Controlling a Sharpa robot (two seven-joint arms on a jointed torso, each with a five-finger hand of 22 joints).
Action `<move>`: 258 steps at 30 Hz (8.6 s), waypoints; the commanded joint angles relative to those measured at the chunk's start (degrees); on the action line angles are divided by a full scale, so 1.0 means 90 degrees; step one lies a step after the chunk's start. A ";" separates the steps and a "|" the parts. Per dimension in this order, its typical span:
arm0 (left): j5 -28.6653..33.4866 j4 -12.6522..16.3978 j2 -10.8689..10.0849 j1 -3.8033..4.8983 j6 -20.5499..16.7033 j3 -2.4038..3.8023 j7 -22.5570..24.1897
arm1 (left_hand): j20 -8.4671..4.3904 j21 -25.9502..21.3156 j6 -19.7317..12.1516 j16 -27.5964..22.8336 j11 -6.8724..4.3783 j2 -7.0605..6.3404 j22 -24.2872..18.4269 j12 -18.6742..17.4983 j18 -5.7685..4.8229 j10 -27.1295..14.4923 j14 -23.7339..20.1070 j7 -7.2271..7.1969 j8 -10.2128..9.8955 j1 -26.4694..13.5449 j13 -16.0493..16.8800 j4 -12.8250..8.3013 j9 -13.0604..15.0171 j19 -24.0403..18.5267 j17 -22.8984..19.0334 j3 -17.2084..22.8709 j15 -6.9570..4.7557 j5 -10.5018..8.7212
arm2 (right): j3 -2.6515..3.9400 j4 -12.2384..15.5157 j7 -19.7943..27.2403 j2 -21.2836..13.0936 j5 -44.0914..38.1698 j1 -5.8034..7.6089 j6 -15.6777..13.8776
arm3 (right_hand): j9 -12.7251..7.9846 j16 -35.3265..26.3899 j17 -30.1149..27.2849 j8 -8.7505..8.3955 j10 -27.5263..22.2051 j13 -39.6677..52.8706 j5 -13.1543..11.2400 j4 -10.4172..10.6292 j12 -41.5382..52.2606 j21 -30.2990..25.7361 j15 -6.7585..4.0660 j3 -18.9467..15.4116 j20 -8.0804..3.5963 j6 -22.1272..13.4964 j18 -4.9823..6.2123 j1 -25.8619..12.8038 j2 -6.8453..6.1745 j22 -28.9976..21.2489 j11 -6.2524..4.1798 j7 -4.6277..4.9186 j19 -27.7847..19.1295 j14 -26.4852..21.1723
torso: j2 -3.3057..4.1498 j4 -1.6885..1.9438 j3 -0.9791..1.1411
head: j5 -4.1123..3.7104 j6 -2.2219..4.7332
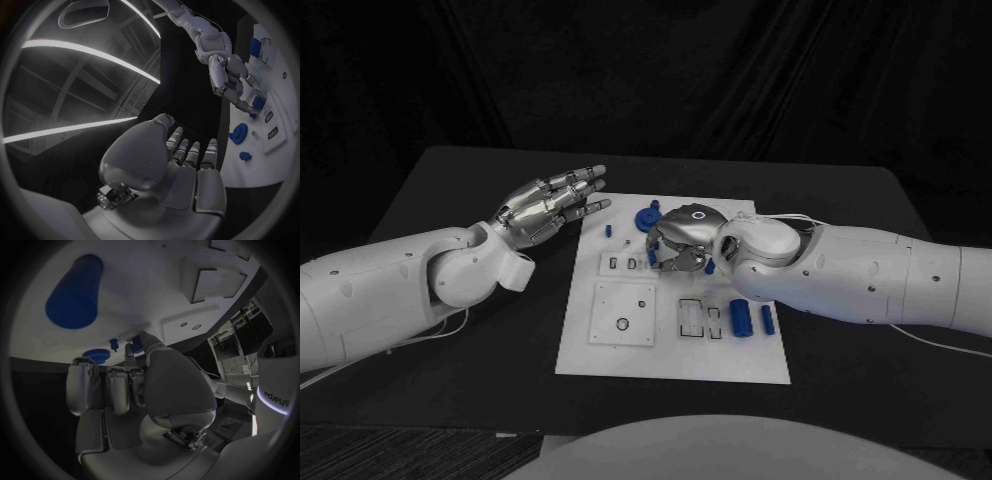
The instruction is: Assemble the parts on the task board
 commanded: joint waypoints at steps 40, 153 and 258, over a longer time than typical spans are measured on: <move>-0.0054 0.0244 -0.0103 0.0014 -0.0747 0.0009 0.0216 | 0.0052 0.0180 0.0131 0.0570 0.0226 -0.0465 0.0117 0.1028 0.0085 0.0518 0.0415 0.0063 0.0099 0.0172 0.0192 -0.0490 0.0024 0.0406 0.0151 0.0505 -0.0051 -0.1461 | 0.0004 0.1602 0.0358 -0.1638 0.1523 0.0958 -0.1495 | -0.0849 0.0016 0.1678 -0.0900 0.0674 0.1677 -0.1683 0.0740 0.0008 -0.0122 0.0084 -0.0990 0.0072 -0.0793 0.0067 -0.1418 -0.0523 0.1204 0.0105 0.0064 0.0136 0.0668 | -0.0016 -0.0013 0.0031 | 0.0072 -0.0001; -0.7709 -0.1239 0.2363 0.0543 -0.0444 0.0013 -0.6243 | -0.1419 0.9807 0.4873 0.9804 -0.0726 -0.0399 0.9895 0.9365 -0.1083 0.9741 0.9837 -0.0499 0.1498 -0.2921 0.9853 0.0647 0.3932 0.9654 0.9928 -0.1497 -0.1251 -0.3978 | 0.0001 0.1706 0.0711 -0.2783 0.2907 0.0359 -0.1271 | -0.0684 0.0016 0.1678 -0.0039 0.0674 0.1677 -0.0809 0.0584 0.0008 -0.0034 0.0229 -0.0829 0.0217 -0.0087 0.0054 -0.0824 0.0545 0.1276 0.0265 0.0159 0.0175 0.0668 | -0.0802 -0.0719 0.0517 | 0.0804 -0.0001; -0.7709 -0.1573 0.2659 0.0224 -0.0107 0.0014 -0.5677 | -0.1424 0.9807 0.5001 0.9804 -0.0738 -0.0778 0.9895 0.9365 -0.1083 0.9741 0.9837 -0.0510 0.0701 -0.1957 0.9853 -0.0580 0.3926 0.9654 0.9928 0.0314 -0.1256 -0.2145 | 0.0001 0.1522 0.0476 -0.2678 0.2907 0.0291 -0.0921 | -0.0723 0.0001 0.1663 -0.0011 0.0674 0.1677 -0.0509 0.0574 0.0008 -0.0249 0.0255 -0.0831 0.0240 -0.0071 0.0099 -0.0569 0.0630 0.1208 0.0296 0.0173 0.0087 0.0663 | -0.0827 -0.0730 0.0507 | 0.0776 -0.0001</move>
